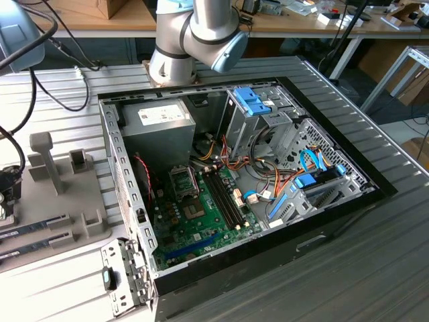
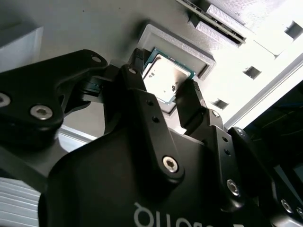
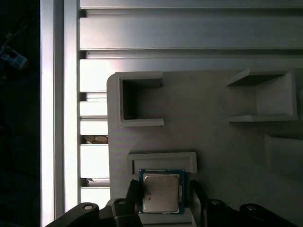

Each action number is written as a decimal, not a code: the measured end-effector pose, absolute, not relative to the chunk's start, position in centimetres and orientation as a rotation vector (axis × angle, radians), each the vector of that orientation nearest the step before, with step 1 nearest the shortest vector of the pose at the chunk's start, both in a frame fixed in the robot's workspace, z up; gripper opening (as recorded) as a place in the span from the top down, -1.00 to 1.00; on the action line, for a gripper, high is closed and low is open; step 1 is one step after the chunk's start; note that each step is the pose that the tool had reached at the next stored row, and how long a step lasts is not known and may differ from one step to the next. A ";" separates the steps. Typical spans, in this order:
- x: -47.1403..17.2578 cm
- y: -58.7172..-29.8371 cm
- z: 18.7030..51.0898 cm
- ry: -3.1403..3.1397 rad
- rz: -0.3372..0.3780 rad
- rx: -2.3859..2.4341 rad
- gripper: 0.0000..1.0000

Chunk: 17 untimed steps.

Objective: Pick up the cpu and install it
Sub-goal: 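Pick up the cpu and move it towards the insertion slot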

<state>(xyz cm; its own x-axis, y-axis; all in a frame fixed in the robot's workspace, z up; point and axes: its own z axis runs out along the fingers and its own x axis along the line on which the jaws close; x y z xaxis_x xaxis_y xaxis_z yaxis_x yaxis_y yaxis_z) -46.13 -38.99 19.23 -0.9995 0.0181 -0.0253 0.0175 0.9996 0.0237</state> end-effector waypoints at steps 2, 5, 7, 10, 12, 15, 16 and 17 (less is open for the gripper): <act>-46.1 -39.0 19.1 3.116 0.036 0.028 -0.08; -46.1 -39.0 19.0 3.115 0.037 0.028 -0.08; -46.1 -39.0 19.0 3.115 0.037 0.027 -0.08; -46.1 -39.0 19.1 3.114 0.039 0.027 -0.08; -46.1 -39.0 19.1 3.115 0.040 0.026 -0.08; -46.1 -39.0 19.4 3.115 0.045 0.026 -0.08; -46.1 -39.0 19.4 3.115 0.045 0.026 -0.08; -46.2 -39.0 19.4 3.115 0.045 0.026 -0.08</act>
